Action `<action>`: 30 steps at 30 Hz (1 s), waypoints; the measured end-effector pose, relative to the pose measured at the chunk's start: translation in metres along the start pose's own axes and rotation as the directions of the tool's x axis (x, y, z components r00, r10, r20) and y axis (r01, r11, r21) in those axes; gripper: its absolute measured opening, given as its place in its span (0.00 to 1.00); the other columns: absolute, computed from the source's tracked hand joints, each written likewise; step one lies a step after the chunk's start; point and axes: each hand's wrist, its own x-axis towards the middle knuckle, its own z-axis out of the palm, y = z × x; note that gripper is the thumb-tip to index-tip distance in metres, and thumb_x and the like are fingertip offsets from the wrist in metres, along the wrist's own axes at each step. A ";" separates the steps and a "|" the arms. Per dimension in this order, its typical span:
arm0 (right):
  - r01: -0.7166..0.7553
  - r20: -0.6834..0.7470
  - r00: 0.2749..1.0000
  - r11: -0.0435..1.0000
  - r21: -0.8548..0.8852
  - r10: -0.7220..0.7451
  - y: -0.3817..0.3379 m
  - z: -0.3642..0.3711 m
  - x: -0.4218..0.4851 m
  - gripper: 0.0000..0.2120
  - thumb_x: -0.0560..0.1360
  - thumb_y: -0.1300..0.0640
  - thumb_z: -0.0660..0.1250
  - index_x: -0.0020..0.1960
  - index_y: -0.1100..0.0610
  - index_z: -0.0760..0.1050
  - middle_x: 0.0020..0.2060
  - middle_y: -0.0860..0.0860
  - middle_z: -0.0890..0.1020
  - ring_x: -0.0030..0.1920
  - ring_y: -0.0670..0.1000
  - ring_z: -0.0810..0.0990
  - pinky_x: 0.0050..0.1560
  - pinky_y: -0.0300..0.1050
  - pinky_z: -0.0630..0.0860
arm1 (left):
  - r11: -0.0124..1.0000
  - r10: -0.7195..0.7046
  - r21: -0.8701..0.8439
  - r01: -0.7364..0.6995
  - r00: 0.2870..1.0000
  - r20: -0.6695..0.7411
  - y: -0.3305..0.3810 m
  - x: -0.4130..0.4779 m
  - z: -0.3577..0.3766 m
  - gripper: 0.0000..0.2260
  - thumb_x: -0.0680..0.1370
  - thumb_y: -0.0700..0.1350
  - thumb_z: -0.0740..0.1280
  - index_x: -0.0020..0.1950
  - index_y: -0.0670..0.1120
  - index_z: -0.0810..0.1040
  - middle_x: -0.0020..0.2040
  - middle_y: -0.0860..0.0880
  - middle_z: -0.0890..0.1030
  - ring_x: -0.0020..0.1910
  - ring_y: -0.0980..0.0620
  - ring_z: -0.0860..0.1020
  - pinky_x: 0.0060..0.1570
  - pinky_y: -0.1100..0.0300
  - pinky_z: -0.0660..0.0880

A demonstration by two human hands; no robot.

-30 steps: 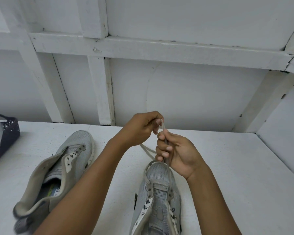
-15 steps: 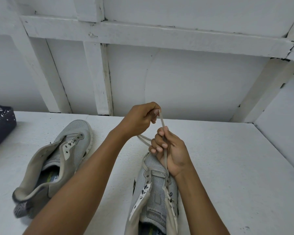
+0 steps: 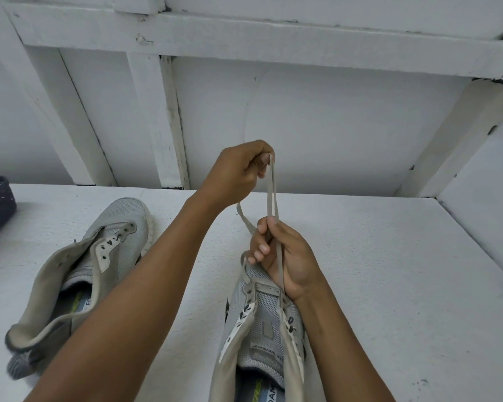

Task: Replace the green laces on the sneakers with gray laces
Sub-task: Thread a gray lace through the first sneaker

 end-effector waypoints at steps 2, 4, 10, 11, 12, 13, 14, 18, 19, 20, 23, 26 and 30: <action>-0.017 0.025 1.000 0.999 0.043 0.016 -0.001 -0.001 0.000 0.12 0.77 0.51 0.63 0.42 0.58 0.76 0.27 0.51 0.72 0.28 0.49 0.73 0.34 0.44 0.74 | 0.999 -0.031 -0.011 0.031 0.999 -0.006 -0.002 0.006 0.001 0.10 0.82 0.34 0.58 0.49 0.40 0.79 0.37 0.46 0.81 0.38 0.52 0.78 0.43 0.59 0.75; -0.030 0.037 0.999 0.997 0.064 0.028 -0.001 -0.001 -0.001 0.13 0.78 0.50 0.62 0.41 0.57 0.77 0.27 0.51 0.72 0.28 0.49 0.72 0.33 0.44 0.75 | 0.997 -0.073 -0.021 0.072 0.996 -0.041 -0.008 0.012 0.002 0.10 0.83 0.36 0.58 0.49 0.40 0.79 0.38 0.45 0.81 0.39 0.51 0.79 0.43 0.60 0.75; -0.057 0.001 0.998 0.996 0.072 0.057 0.000 0.000 0.000 0.15 0.83 0.54 0.54 0.41 0.58 0.70 0.24 0.49 0.69 0.25 0.48 0.70 0.31 0.42 0.73 | 0.978 -0.203 0.068 0.197 0.974 0.098 -0.018 0.013 0.015 0.09 0.83 0.39 0.59 0.53 0.41 0.80 0.43 0.51 0.80 0.37 0.64 0.75 0.36 0.76 0.66; -0.059 -0.008 0.998 0.996 0.069 0.060 0.000 0.000 0.000 0.15 0.83 0.55 0.53 0.41 0.58 0.69 0.24 0.49 0.68 0.25 0.48 0.70 0.30 0.42 0.73 | 0.974 -0.220 0.084 0.210 0.966 0.136 -0.019 0.011 0.016 0.09 0.83 0.40 0.60 0.55 0.42 0.80 0.46 0.52 0.81 0.40 0.63 0.75 0.37 0.76 0.66; -0.062 -0.015 0.998 0.996 0.068 0.063 0.000 0.001 0.000 0.15 0.83 0.55 0.52 0.41 0.58 0.69 0.24 0.49 0.68 0.25 0.48 0.70 0.30 0.42 0.73 | 0.971 -0.232 0.089 0.220 0.957 0.174 -0.022 0.008 0.017 0.09 0.83 0.41 0.61 0.59 0.44 0.79 0.51 0.52 0.81 0.45 0.60 0.76 0.40 0.76 0.66; -0.064 -0.022 0.998 0.996 0.068 0.065 0.000 0.001 0.000 0.15 0.84 0.55 0.52 0.41 0.58 0.69 0.24 0.49 0.68 0.25 0.48 0.69 0.30 0.42 0.73 | 0.967 -0.253 0.083 0.241 0.944 0.210 -0.023 0.004 0.016 0.11 0.83 0.41 0.62 0.64 0.46 0.77 0.56 0.52 0.79 0.51 0.57 0.76 0.44 0.74 0.68; -0.064 -0.031 0.997 0.996 0.068 0.066 0.000 0.002 0.000 0.15 0.83 0.55 0.52 0.41 0.58 0.69 0.24 0.49 0.68 0.25 0.48 0.69 0.30 0.42 0.72 | 0.962 -0.274 0.074 0.264 0.933 0.232 -0.024 0.000 0.014 0.14 0.83 0.42 0.63 0.68 0.48 0.75 0.60 0.52 0.77 0.55 0.56 0.75 0.48 0.70 0.69; -0.064 -0.051 0.996 0.995 0.073 0.068 -0.002 0.004 0.001 0.11 0.80 0.54 0.55 0.41 0.58 0.67 0.23 0.49 0.67 0.24 0.48 0.69 0.29 0.42 0.72 | 0.934 -0.357 0.039 0.355 0.919 0.166 -0.017 -0.020 0.005 0.09 0.82 0.48 0.65 0.59 0.48 0.78 0.57 0.52 0.78 0.56 0.53 0.76 0.53 0.58 0.71; -0.064 -0.048 0.997 0.995 0.073 0.068 -0.002 0.005 0.001 0.11 0.79 0.54 0.55 0.41 0.58 0.67 0.23 0.49 0.67 0.24 0.48 0.69 0.29 0.42 0.72 | 0.912 -0.401 -0.009 0.409 0.898 0.184 -0.014 -0.025 0.002 0.11 0.82 0.52 0.64 0.52 0.46 0.80 0.52 0.51 0.81 0.53 0.51 0.79 0.52 0.55 0.74; -0.065 -0.044 0.997 0.995 0.071 0.068 -0.002 0.005 0.001 0.11 0.79 0.54 0.55 0.41 0.58 0.67 0.23 0.49 0.67 0.24 0.48 0.69 0.29 0.42 0.72 | 0.878 -0.443 -0.066 0.473 0.859 0.257 -0.011 -0.030 -0.002 0.16 0.82 0.55 0.62 0.48 0.45 0.82 0.48 0.51 0.83 0.50 0.49 0.81 0.53 0.52 0.77; -0.072 -0.046 0.996 0.997 0.038 0.073 -0.002 0.004 0.002 0.12 0.80 0.53 0.55 0.41 0.58 0.67 0.23 0.50 0.67 0.24 0.48 0.69 0.29 0.42 0.72 | 0.797 -0.455 -0.125 0.591 0.724 0.519 0.000 -0.046 -0.006 0.22 0.81 0.60 0.62 0.44 0.44 0.85 0.42 0.50 0.86 0.48 0.50 0.84 0.55 0.50 0.79; -0.067 -0.051 0.996 0.998 0.016 0.068 -0.001 0.004 0.002 0.13 0.80 0.52 0.55 0.41 0.58 0.67 0.23 0.50 0.66 0.24 0.48 0.68 0.29 0.43 0.72 | 0.744 -0.493 -0.156 0.649 0.692 0.527 0.006 -0.051 -0.003 0.22 0.79 0.62 0.63 0.36 0.49 0.84 0.38 0.51 0.85 0.45 0.50 0.84 0.53 0.52 0.80; -0.062 -0.056 0.996 0.998 0.015 0.063 -0.001 0.005 0.001 0.12 0.79 0.52 0.55 0.41 0.58 0.67 0.24 0.51 0.67 0.24 0.49 0.69 0.29 0.43 0.72 | 0.723 -0.581 -0.113 0.682 0.688 0.435 0.001 -0.055 -0.003 0.23 0.77 0.66 0.63 0.44 0.48 0.83 0.46 0.50 0.84 0.45 0.51 0.83 0.45 0.55 0.80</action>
